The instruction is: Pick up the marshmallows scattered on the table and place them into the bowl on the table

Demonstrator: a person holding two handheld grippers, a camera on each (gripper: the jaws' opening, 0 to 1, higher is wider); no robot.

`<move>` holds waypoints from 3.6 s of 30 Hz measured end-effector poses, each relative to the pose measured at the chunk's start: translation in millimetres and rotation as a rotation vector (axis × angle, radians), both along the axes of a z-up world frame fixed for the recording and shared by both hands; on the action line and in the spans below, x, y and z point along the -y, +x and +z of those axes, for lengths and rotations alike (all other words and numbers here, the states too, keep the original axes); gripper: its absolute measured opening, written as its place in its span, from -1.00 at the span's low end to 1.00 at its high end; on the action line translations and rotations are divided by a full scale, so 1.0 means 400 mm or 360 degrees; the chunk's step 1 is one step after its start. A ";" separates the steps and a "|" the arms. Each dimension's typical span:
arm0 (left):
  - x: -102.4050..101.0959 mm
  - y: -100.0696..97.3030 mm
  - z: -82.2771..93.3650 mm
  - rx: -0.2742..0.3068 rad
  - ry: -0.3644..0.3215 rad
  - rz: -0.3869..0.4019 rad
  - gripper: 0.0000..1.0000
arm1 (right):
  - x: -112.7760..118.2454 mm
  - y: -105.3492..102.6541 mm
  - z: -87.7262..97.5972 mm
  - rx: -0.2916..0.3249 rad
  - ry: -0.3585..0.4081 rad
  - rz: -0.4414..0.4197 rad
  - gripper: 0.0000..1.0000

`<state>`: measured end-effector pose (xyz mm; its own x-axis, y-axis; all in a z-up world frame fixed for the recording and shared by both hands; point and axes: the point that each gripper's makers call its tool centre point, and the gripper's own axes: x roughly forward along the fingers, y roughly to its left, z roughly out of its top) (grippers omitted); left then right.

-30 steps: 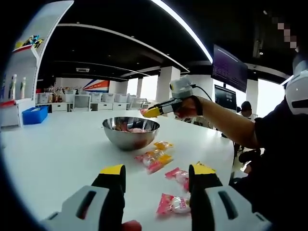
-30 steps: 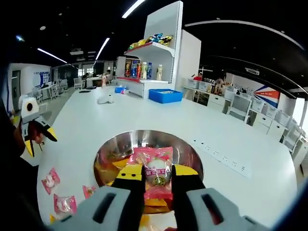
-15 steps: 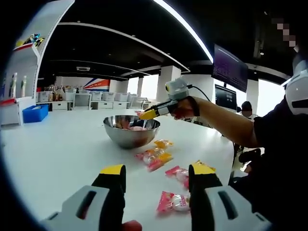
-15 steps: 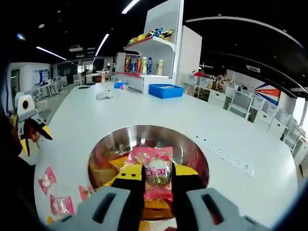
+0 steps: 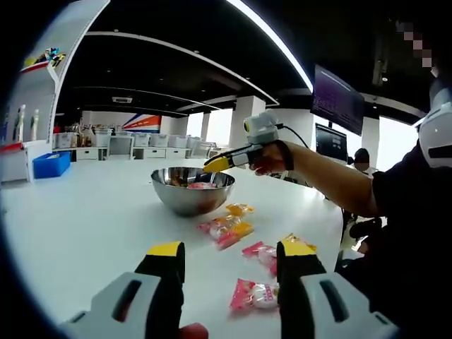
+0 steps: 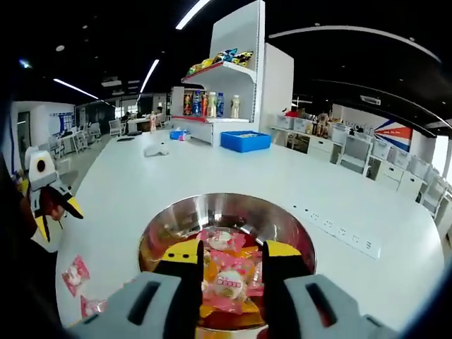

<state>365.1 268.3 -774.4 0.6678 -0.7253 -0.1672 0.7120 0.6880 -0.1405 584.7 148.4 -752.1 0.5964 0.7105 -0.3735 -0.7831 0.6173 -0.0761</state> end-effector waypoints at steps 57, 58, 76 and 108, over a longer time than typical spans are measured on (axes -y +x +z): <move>0.026 -0.001 0.004 0.0004 -0.0001 -0.0033 0.04 | 0.137 -0.246 0.013 0.0073 0.0400 -0.0089 0.01; 0.026 -0.001 0.004 0.0005 -0.0001 -0.0033 0.04 | 0.140 -0.250 0.009 0.0070 0.0405 -0.0094 0.01; 0.030 -0.002 0.002 0.0000 0.0001 -0.0028 0.05 | 0.188 -0.347 -0.004 0.0060 0.0498 -0.0139 0.01; 0.016 0.002 0.004 0.0006 0.0011 0.0002 0.06 | 0.297 -0.503 -0.120 -0.0057 0.0383 -0.0252 -0.08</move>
<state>365.7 262.0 -772.8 0.6692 -0.7234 -0.1695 0.7119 0.6896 -0.1328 383.7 29.7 -800.2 0.6964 0.6804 -0.2283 -0.6750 0.7290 0.1137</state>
